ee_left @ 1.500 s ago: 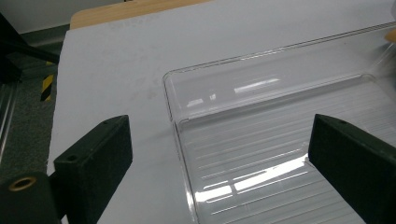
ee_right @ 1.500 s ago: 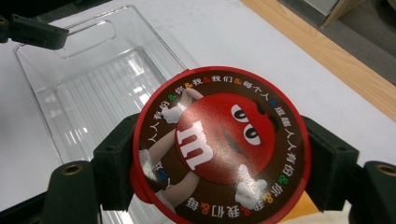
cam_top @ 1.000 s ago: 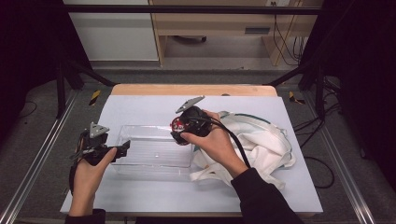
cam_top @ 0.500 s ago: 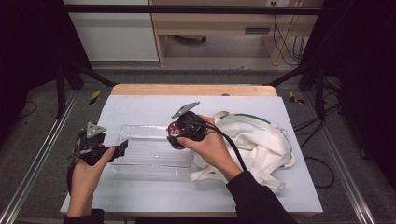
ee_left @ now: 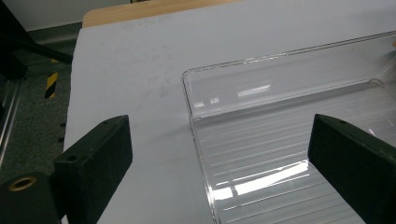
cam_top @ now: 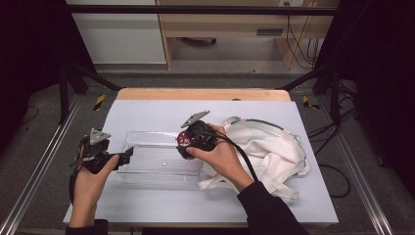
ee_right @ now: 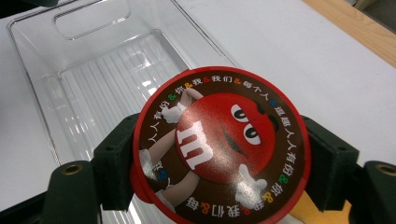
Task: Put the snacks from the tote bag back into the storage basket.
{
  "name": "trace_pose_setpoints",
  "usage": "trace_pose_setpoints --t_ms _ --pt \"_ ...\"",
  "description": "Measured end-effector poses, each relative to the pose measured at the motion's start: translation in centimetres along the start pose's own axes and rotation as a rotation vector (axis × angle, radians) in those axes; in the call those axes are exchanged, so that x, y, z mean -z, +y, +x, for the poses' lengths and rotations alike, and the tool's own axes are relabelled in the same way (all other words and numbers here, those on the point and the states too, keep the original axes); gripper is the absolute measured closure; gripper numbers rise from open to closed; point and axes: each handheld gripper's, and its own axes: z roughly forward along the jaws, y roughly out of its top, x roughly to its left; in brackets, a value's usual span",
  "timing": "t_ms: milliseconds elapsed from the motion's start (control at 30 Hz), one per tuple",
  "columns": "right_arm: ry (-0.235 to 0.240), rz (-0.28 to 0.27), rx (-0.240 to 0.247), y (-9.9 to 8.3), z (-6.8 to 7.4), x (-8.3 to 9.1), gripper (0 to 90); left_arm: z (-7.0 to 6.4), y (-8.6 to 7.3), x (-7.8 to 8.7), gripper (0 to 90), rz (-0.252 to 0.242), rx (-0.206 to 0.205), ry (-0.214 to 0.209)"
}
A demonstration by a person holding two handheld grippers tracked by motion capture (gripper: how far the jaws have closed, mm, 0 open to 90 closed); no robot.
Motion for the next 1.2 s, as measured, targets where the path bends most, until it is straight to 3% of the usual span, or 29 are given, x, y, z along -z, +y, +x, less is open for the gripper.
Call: trace_pose_setpoints --t_ms 1200 --pt "-0.008 0.037 0.023 -1.8 0.0 -2.2 25.8 -0.7 0.1 -0.4 6.3 0.024 -0.035 -0.008"
